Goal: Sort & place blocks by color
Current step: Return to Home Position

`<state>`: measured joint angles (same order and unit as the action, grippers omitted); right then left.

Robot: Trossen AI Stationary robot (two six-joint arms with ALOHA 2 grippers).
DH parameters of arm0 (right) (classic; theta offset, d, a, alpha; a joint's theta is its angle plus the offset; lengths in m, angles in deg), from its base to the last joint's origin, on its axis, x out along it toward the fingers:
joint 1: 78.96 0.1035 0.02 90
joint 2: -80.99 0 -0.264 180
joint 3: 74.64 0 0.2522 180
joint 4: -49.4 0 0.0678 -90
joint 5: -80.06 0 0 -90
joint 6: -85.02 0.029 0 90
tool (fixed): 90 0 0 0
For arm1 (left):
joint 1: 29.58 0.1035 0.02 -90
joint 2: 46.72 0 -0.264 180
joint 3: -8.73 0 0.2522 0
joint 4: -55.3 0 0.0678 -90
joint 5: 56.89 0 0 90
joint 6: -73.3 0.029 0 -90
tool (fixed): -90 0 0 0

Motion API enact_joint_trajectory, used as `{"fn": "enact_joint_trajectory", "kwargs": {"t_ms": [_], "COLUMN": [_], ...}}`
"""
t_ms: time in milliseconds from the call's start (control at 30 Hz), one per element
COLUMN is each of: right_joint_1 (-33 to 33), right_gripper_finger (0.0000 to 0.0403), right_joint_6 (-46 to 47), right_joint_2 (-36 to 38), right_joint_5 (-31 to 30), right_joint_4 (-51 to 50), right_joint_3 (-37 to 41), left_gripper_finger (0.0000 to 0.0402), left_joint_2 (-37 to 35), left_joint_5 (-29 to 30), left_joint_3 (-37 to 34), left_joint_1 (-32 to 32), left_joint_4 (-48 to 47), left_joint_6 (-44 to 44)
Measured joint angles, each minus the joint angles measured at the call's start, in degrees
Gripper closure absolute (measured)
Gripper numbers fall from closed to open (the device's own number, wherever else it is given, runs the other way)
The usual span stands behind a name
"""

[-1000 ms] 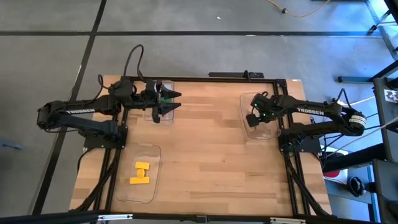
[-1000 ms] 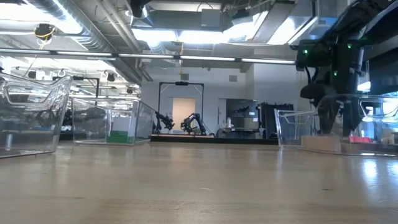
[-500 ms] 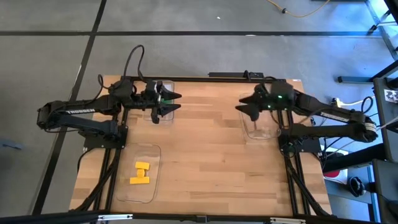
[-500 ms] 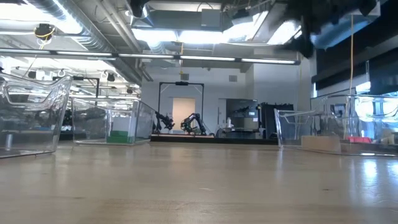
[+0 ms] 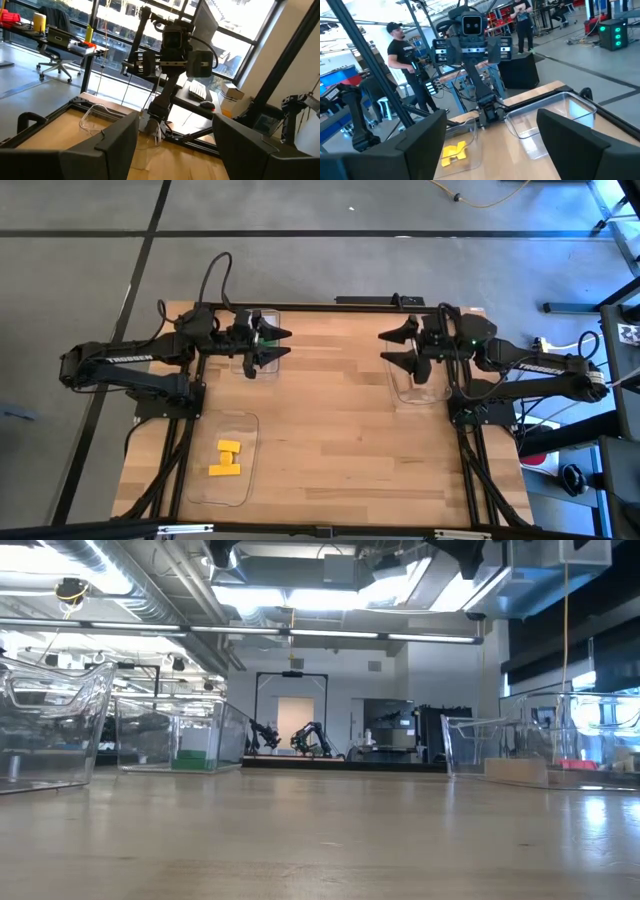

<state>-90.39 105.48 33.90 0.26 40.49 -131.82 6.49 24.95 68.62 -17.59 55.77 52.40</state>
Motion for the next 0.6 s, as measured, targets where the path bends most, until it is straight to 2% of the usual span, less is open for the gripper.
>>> {"fn": "enact_joint_trajectory", "kwargs": {"t_ms": [367,500,600], "right_joint_1": [0.2,0.2,0.2], "right_gripper_finger": [0.0091,0.0091,0.0091], "right_joint_6": [0.0,0.0,0.0], "right_joint_2": [0.0,0.0,0.0], "right_joint_5": [0.0,0.0,0.0], "right_joint_4": [0.0,0.0,0.0], "right_joint_3": [0.0,0.0,0.0], "left_gripper_finger": [0.0168,0.0199,0.0240], "left_joint_2": [0.0,-1.2,-2.2], "left_joint_5": [1.5,1.6,2.7], "left_joint_3": [0.0,0.0,0.0], "left_joint_1": [-0.9,-3.0,-5.7], "left_joint_4": [0.0,0.3,0.3], "left_joint_6": [0.0,0.0,0.6]}}
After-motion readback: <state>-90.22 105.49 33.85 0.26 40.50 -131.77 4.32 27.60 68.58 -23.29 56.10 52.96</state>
